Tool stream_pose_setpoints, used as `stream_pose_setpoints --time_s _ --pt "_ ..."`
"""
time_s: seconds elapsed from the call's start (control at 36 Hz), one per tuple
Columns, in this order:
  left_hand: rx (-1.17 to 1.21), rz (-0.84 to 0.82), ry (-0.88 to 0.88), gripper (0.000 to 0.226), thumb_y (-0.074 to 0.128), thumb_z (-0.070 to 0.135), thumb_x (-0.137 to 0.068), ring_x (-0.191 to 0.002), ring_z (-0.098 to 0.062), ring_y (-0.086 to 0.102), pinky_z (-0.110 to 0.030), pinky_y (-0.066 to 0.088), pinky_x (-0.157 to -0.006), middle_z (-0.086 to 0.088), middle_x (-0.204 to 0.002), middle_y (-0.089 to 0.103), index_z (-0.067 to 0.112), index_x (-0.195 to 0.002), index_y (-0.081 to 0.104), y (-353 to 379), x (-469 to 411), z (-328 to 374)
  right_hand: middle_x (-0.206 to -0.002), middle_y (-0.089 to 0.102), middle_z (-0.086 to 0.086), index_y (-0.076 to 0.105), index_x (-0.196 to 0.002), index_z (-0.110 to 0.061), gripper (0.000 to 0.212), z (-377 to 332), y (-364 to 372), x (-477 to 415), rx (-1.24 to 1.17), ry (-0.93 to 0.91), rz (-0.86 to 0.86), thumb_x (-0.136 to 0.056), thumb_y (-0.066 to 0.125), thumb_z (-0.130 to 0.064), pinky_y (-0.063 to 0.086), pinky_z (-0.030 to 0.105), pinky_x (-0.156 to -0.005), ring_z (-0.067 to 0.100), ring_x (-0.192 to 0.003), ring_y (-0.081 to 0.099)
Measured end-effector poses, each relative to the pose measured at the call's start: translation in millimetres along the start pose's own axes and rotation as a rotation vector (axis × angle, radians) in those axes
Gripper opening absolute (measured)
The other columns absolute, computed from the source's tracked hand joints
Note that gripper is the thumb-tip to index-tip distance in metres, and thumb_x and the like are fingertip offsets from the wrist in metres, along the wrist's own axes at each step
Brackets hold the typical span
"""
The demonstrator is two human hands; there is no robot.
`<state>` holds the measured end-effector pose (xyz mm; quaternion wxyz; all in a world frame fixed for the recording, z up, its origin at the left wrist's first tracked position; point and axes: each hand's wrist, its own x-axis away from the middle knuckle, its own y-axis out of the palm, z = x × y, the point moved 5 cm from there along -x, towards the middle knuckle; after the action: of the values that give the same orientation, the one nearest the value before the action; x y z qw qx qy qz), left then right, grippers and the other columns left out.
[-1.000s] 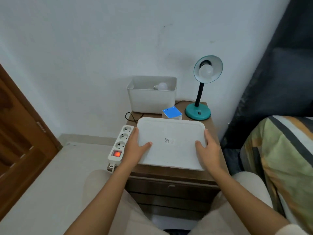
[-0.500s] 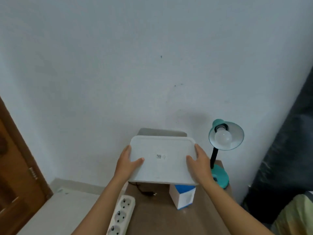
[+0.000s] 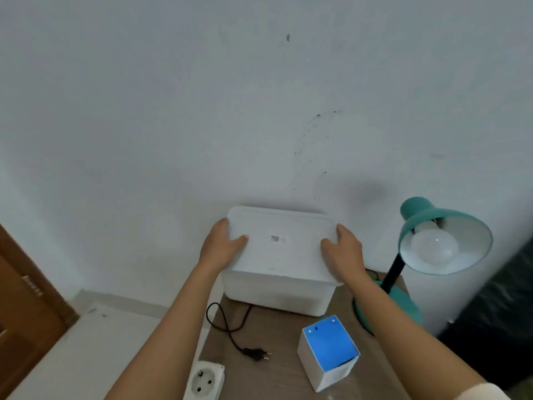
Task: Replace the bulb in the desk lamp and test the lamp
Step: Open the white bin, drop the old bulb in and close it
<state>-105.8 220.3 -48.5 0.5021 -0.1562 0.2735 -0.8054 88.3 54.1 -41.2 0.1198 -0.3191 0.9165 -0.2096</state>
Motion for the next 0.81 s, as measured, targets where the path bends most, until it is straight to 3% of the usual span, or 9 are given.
stream_pose_setpoints --time_s 0.11,0.17,0.22,0.31,0.42,0.5,0.61,0.72,0.81 --pt "-0.105 0.003 0.032 0.044 0.059 0.031 -0.087 -0.12 -0.024 0.049 -0.026 0.034 -0.085 -0.009 -0.135 0.048 0.008 -0.124 0.048 4.0 -11.4 -0.5 -0.078 0.051 0.002 0.049 -0.081 -0.003 0.007 2.1 4.0 -11.1 0.03 -0.001 0.006 -0.086 0.047 -0.007 0.036 0.014 -0.048 0.012 -0.066 0.048" --pt "-0.147 0.005 0.054 0.038 0.058 0.034 -0.087 -0.114 -0.025 0.051 -0.027 0.034 -0.08 -0.008 -0.127 0.052 0.009 -0.114 0.051 5.5 -16.8 -2.9 -0.072 0.046 -0.001 0.043 -0.071 -0.008 0.015 2.4 4.8 -14.1 0.035 -0.007 0.018 -0.086 0.047 -0.006 0.035 0.012 -0.043 0.01 -0.062 0.043" --pt "-0.188 0.007 0.074 0.037 0.055 0.038 -0.087 -0.112 -0.025 0.052 -0.029 0.035 -0.078 -0.008 -0.125 0.052 0.008 -0.109 0.051 7.2 -20.9 -2.8 -0.073 0.045 0.0 0.045 -0.077 -0.004 0.01 1.5 4.5 -15.0 0.047 -0.017 0.028 -0.087 0.047 -0.007 0.033 0.015 -0.049 0.014 -0.069 0.045" --pt "-0.23 0.007 0.094 0.043 0.051 0.042 -0.089 -0.114 -0.025 0.05 -0.031 0.037 -0.08 -0.007 -0.133 0.048 0.008 -0.116 0.049 9.5 -25.8 -1.9 -0.073 0.044 0.0 0.045 -0.076 -0.004 0.011 4.4 5.7 -16.4 0.035 -0.002 0.026 -0.087 0.046 -0.006 0.037 0.015 -0.054 0.017 -0.074 0.044" --pt "-0.238 -0.007 0.084 0.06 0.047 0.044 -0.092 -0.132 -0.024 0.039 -0.036 0.036 -0.097 -0.006 -0.15 0.033 0.011 -0.139 0.034 13.4 -25.3 -4.4 -0.09 0.053 0.009 0.047 -0.079 -0.007 0.009 13.6 11.7 -18.4 0.055 0.014 0.009 -0.087 0.046 -0.011 0.037 0.027 -0.06 0.023 -0.083 0.051" --pt "-0.231 0.017 0.089 0.061 0.047 0.043 -0.093 -0.133 -0.024 0.038 -0.034 0.036 -0.098 -0.005 -0.151 0.031 0.01 -0.141 0.031 14.1 -23.6 -4.4 -0.095 0.054 0.011 0.048 -0.083 -0.006 0.008 15.1 12.8 -19.2 0.062 0.009 0.002 -0.087 0.046 -0.012 0.037 0.026 -0.058 0.023 -0.085 0.051" --pt "-0.205 0.009 0.082 0.063 0.047 0.042 -0.092 -0.134 -0.024 0.036 -0.034 0.035 -0.099 -0.006 -0.15 0.033 0.01 -0.143 0.029 12.8 -23.0 -3.8 -0.097 0.053 0.011 0.049 -0.087 -0.005 0.009 16.3 13.2 -20.9 0.096 0.023 -0.015 -0.088 0.045 -0.013 0.038 0.029 -0.071 0.023 -0.088 0.05" --pt "-0.163 -0.015 0.067 0.048 0.05 0.035 -0.092 -0.124 -0.026 0.043 -0.031 0.034 -0.09 -0.01 -0.139 0.043 0.005 -0.128 0.044 9.5 -18.3 -2.5 -0.089 0.045 0.007 0.034 -0.066 -0.018 0.026 16.1 12.3 -18.7 0.163 0.05 -0.033 -0.087 0.047 -0.013 0.035 0.029 -0.071 0.021 -0.084 0.045" --pt "-0.107 -0.049 0.072 0.03 0.054 0.031 -0.09 -0.108 -0.026 0.052 -0.031 0.04 -0.08 -0.011 -0.117 0.054 0.004 -0.104 0.052 3.6 -8.0 -6.8 -0.093 0.039 0.003 0.025 -0.062 -0.023 0.035 10.4 9.1 -10.2 0.225 0.029 -0.037 -0.086 0.049 -0.012 0.032 0.028 -0.073 0.018 -0.087 0.039"
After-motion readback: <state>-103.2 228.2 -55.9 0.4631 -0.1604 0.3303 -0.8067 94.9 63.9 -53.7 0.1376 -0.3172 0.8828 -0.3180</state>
